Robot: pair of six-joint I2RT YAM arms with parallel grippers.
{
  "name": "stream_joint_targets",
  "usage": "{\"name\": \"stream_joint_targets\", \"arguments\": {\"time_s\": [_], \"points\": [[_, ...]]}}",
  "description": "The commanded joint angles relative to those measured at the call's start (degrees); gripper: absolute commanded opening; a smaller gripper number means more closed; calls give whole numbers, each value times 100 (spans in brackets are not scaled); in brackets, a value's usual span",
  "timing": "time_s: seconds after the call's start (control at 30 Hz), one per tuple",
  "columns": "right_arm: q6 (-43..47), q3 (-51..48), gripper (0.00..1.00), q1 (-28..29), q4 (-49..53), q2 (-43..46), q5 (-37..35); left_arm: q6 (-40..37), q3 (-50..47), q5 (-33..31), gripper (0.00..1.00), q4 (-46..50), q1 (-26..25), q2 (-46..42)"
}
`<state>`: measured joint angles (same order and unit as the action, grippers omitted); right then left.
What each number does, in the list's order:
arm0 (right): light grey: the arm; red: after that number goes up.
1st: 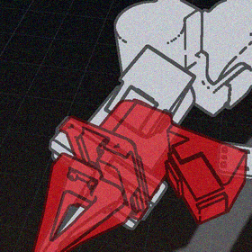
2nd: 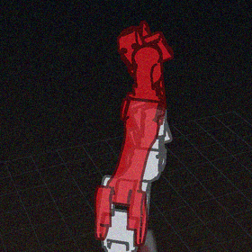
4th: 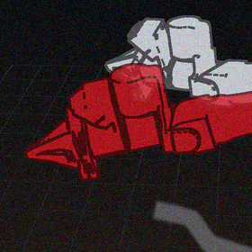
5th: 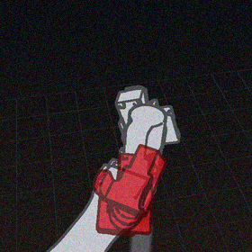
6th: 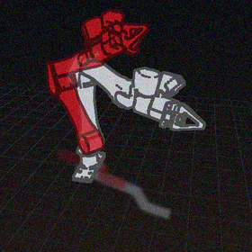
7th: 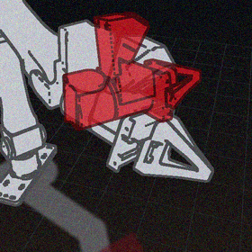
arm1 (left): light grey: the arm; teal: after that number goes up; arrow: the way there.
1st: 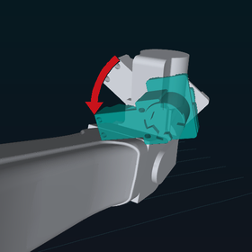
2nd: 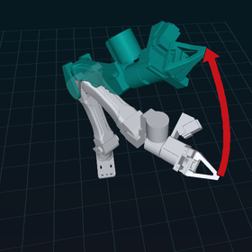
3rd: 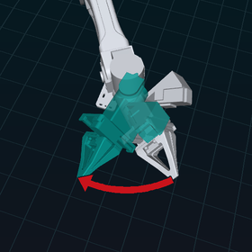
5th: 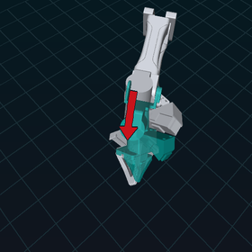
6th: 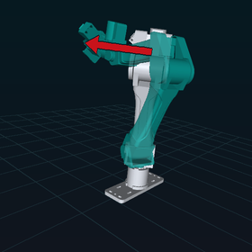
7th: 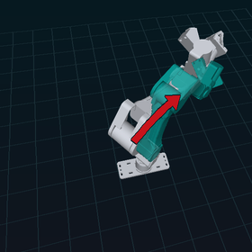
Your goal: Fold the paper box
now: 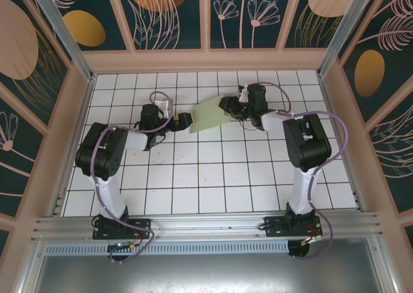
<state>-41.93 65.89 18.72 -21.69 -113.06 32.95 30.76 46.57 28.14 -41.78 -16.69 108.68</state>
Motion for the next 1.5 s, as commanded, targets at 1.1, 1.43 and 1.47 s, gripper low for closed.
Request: {"name": "stream_joint_targets", "arguments": {"time_s": [1.1, 1.43, 1.47], "points": [[-1679, -1714, 38, -669, -1807, 2081, 1287, -9659, -1096, -4220, 86, -5795, -2569, 609], [-2300, -2123, 37, -667, -2382, 2130, 1574, -9777, -940, -4267, 77, -5847, -2582, 669], [-2315, -2153, 37, -657, -2391, 2129, 1585, -9789, -939, -4250, 76, -5843, -2590, 666]]}}
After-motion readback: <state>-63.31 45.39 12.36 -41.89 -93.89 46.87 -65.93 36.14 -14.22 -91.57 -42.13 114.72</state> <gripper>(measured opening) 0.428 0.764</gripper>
